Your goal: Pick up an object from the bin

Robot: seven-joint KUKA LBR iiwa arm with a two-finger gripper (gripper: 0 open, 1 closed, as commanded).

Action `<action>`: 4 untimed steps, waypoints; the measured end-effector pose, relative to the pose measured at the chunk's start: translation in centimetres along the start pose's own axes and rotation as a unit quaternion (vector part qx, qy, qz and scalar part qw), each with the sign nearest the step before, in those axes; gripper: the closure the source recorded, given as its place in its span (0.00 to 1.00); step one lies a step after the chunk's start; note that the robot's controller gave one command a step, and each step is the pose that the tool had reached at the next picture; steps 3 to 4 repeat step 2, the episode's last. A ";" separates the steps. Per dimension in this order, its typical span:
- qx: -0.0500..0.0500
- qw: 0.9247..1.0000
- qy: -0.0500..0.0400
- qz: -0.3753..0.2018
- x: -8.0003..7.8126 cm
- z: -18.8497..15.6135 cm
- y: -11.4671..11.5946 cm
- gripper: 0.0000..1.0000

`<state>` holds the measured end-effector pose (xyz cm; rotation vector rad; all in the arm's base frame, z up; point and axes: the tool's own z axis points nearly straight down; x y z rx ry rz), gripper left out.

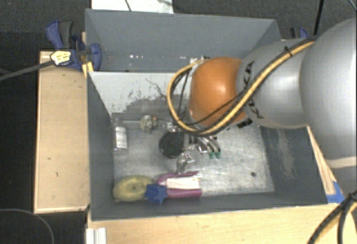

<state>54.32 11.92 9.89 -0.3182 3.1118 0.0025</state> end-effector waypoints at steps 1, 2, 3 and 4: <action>-0.001 1.000 0.004 0.002 0.2 0.2 0.1 1.00; 0.000 0.993 0.002 -0.116 1.5 -17.2 -2.9 1.00; 0.000 0.993 0.002 -0.116 1.5 -17.2 -2.9 1.00; 0.000 0.993 0.002 -0.116 1.5 -17.2 -2.9 1.00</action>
Offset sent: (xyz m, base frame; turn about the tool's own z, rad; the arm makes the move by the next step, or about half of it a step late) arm 0.0000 0.0000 0.0000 0.0000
